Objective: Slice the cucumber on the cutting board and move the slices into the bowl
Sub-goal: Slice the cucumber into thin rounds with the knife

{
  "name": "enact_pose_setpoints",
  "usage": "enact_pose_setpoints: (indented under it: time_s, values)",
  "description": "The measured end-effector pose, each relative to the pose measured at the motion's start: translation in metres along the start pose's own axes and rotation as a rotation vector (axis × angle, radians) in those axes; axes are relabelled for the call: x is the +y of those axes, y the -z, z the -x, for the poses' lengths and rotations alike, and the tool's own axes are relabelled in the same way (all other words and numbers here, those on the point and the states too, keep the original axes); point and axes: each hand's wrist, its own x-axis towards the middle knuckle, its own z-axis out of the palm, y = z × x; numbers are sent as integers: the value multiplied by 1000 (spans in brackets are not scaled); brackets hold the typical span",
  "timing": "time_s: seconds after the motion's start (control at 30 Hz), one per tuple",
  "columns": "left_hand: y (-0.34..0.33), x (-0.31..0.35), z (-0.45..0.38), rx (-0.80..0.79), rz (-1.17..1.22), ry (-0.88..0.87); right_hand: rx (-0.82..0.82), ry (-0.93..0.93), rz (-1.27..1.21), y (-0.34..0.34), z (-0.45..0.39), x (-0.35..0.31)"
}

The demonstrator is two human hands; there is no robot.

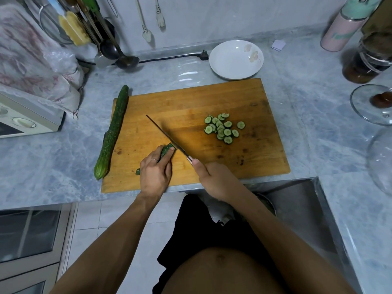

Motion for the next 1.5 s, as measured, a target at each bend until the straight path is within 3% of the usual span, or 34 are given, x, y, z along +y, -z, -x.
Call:
enact_pose_setpoints:
  time_s: [0.8, 1.2, 1.5]
  values:
    - [-5, -3, -2, -22, 24, 20, -62, -17, 24, -2, -3, -5]
    - [-4, -1, -1, -24, 23, 29, 19, -22, 45, -26, -25, -4]
    - [-1, -4, -1, 2, 57, -12, 16, -22, 57, -4, -21, 3]
